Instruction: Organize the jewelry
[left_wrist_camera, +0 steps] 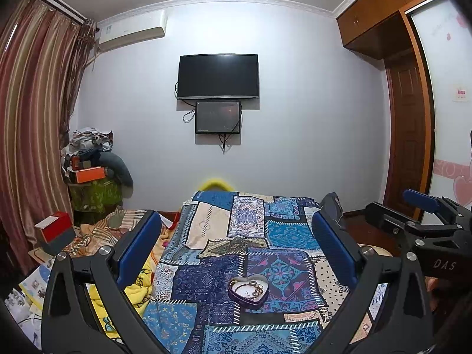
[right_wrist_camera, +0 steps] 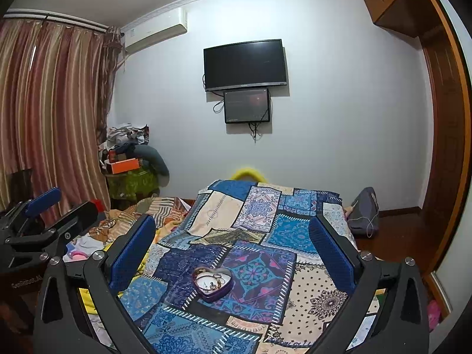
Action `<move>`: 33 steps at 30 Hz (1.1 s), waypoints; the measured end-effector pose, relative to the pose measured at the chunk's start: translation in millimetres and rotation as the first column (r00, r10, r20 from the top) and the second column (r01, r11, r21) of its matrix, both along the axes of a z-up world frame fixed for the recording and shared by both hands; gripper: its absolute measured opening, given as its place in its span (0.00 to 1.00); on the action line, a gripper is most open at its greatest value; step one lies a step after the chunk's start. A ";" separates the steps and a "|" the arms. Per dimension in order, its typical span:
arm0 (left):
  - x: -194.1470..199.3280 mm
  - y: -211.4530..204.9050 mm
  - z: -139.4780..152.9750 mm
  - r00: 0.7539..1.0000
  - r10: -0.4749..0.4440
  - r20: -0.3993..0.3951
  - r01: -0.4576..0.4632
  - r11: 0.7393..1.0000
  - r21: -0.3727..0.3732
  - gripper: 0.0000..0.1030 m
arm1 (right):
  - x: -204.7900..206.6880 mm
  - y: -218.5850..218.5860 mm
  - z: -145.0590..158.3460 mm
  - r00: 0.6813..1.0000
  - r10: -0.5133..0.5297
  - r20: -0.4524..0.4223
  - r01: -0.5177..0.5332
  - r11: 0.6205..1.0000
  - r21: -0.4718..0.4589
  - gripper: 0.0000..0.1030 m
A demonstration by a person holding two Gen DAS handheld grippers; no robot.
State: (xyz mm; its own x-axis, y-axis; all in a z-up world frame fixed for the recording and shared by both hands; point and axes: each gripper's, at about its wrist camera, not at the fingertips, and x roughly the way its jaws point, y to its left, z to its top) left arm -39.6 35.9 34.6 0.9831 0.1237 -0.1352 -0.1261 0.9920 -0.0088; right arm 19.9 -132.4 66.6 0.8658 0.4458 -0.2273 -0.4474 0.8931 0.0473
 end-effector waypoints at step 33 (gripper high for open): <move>5.3 4.0 -2.4 0.999 -0.022 -0.026 0.021 1.000 -0.017 0.99 | 0.7 1.1 0.2 1.000 0.005 -0.003 -0.005 1.000 -0.003 1.00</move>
